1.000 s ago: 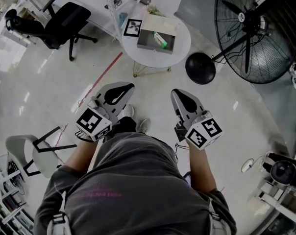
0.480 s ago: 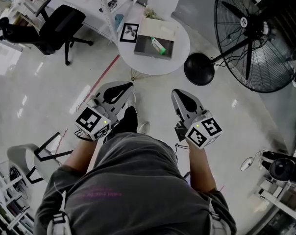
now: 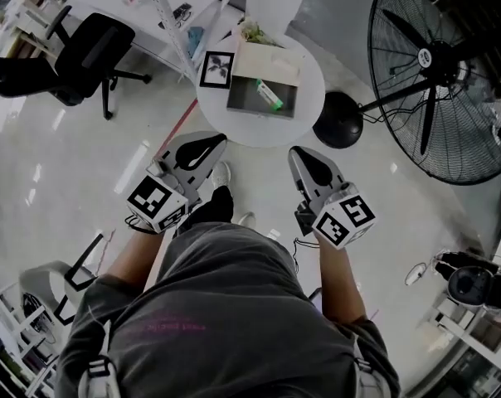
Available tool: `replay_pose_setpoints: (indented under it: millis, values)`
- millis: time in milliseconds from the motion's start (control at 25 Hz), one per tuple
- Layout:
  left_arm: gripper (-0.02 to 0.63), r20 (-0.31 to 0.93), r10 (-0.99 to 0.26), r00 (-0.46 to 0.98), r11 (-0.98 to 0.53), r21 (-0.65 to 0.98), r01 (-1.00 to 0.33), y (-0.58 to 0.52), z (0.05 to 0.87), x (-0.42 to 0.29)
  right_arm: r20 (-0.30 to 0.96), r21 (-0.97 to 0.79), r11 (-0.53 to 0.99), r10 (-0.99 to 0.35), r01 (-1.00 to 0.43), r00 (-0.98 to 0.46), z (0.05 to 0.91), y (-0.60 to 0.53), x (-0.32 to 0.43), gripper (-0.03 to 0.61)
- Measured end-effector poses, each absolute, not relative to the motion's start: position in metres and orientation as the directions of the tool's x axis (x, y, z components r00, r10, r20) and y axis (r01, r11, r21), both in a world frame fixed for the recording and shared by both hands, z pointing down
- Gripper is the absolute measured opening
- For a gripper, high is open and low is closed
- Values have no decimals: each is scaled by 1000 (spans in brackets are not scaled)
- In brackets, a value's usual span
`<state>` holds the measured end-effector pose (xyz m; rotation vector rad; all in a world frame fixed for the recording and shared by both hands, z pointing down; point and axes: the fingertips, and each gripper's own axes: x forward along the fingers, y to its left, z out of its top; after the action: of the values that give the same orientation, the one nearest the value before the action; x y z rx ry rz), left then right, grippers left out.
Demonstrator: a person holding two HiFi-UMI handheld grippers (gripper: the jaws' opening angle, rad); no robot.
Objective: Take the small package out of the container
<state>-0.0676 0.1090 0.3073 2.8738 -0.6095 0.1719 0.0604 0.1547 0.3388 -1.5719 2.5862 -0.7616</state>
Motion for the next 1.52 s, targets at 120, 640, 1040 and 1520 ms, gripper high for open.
replay_pose_setpoints:
  millis: [120, 640, 1040, 1520]
  values:
    - [14, 158, -372, 915, -901, 177, -397, 83, 308, -65, 241, -410, 361, -843, -838, -481, 338, 130, 60, 21]
    - [14, 145, -304, 941, -926, 189, -328, -7, 313, -69, 280, -389, 291, -866, -874, -414, 342, 47, 57, 21]
    - [14, 172, -319, 932, -911, 214, -351, -38, 327, -75, 333, -380, 285, -845, -880, -418, 365, 12, 58, 21]
    - [14, 250, -398, 882, -861, 231, -454, -60, 364, -56, 492, -308, 385, -718, -870, -492, 442, -29, 82, 21]
